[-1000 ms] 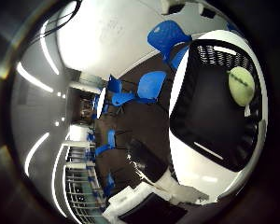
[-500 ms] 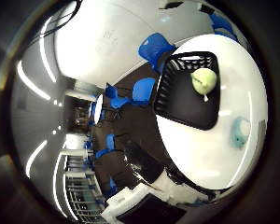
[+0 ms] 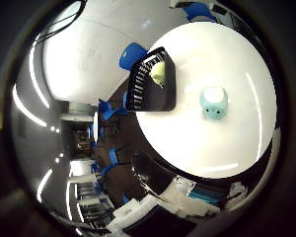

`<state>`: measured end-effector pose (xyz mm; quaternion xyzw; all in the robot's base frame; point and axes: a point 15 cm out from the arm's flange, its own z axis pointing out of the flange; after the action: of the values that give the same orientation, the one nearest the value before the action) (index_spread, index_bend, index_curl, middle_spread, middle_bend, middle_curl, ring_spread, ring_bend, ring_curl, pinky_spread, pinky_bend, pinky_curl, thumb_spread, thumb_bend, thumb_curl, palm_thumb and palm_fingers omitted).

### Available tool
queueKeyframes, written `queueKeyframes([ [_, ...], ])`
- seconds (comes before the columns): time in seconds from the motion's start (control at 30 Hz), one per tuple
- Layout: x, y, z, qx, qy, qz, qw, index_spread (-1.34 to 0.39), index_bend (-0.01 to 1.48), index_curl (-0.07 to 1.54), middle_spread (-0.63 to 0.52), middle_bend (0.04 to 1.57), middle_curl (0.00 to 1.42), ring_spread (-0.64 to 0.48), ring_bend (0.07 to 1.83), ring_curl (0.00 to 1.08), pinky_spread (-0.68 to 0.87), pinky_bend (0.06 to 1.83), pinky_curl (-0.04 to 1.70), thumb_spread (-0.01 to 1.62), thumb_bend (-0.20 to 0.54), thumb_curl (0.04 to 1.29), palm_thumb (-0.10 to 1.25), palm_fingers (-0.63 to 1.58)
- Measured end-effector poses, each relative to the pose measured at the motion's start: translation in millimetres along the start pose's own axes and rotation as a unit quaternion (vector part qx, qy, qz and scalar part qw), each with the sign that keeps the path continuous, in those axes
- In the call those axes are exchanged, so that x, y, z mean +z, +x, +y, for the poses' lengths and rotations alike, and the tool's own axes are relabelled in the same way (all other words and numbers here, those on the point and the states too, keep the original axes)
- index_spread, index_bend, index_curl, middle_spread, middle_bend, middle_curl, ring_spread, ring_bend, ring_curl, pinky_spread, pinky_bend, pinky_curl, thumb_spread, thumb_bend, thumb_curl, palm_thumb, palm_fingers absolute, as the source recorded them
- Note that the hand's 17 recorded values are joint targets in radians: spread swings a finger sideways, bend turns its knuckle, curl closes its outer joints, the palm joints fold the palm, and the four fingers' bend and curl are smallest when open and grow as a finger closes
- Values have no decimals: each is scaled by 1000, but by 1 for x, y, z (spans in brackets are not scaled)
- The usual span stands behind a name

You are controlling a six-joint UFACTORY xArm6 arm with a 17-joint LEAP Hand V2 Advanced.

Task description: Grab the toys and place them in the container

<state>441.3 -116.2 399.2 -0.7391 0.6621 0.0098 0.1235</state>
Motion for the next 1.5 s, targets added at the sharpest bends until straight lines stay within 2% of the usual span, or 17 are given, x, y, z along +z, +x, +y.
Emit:
queueKeyframes([
  [0.2,38,30,10,9,-9,33,999,-312,157,272,101,198,332,223,386,233,513,538,297,1129,-21,275,386,140],
  [0.47,87,46,0,17,-11,40,999,-310,159,273,87,198,336,214,381,236,507,518,282,1125,-21,277,401,151],
  [0.87,135,34,-31,9,-21,34,999,-312,159,277,70,196,332,214,377,236,500,496,277,1126,-21,277,420,170],
  [1.33,204,11,-40,0,-68,38,997,-313,163,281,63,192,326,207,370,235,493,494,279,1127,-21,284,429,157],
  [1.5,226,8,-56,-1,-78,39,996,-317,161,283,69,193,323,210,358,235,496,493,279,1127,-21,285,429,140],
])
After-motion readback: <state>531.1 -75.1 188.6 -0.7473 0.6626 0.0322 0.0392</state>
